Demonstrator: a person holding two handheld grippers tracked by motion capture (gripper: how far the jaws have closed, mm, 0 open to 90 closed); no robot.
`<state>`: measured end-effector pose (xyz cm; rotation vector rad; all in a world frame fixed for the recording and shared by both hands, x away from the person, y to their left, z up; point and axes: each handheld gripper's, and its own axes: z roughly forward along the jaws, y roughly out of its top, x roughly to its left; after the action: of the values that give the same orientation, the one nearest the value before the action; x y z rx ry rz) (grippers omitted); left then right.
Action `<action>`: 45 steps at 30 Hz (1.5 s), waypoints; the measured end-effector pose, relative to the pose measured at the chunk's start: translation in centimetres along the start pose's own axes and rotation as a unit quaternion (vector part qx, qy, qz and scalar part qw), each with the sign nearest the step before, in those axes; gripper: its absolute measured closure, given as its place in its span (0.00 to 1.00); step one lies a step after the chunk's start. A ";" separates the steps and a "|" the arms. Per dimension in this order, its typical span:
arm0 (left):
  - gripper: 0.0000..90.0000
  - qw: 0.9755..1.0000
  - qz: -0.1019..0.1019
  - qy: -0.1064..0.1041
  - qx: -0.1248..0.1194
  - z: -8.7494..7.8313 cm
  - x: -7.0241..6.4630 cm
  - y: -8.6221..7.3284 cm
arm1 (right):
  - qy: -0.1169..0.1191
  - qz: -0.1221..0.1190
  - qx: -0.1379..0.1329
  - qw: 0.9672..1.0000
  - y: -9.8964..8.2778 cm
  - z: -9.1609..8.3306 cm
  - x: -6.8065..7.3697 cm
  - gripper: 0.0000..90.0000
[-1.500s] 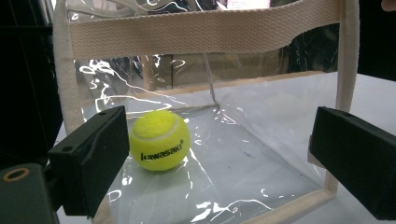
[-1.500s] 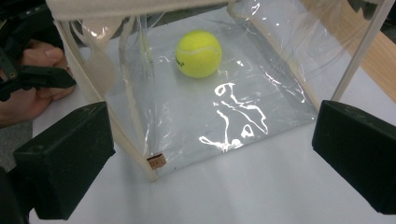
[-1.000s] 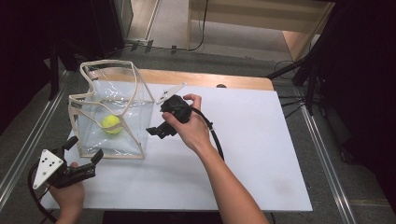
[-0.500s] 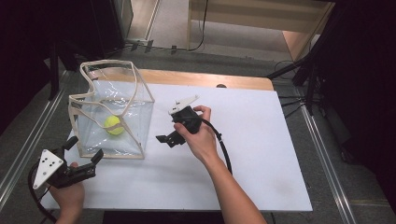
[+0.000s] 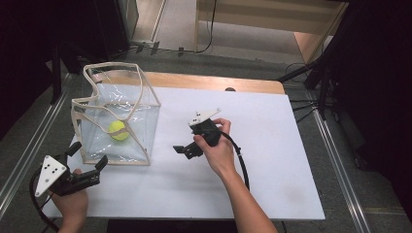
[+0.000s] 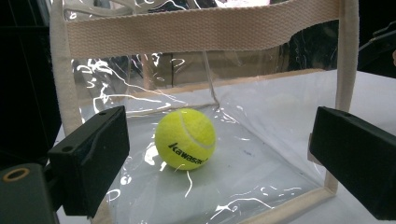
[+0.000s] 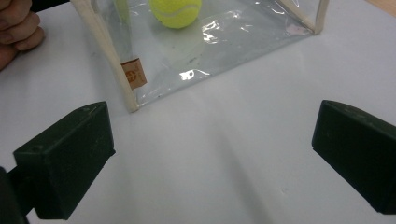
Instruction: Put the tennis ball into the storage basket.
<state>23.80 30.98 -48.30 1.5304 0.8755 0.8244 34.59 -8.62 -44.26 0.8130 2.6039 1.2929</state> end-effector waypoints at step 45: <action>0.06 1.000 0.009 0.001 0.005 0.1 -0.2 0.0 | -0.075 0.074 -0.025 0.994 -10.3 -5.8 -2.1 0.00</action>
<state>23.76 30.77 -48.34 1.5481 0.8701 0.8348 30.18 -18.76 -48.80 1.0667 2.4260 1.2731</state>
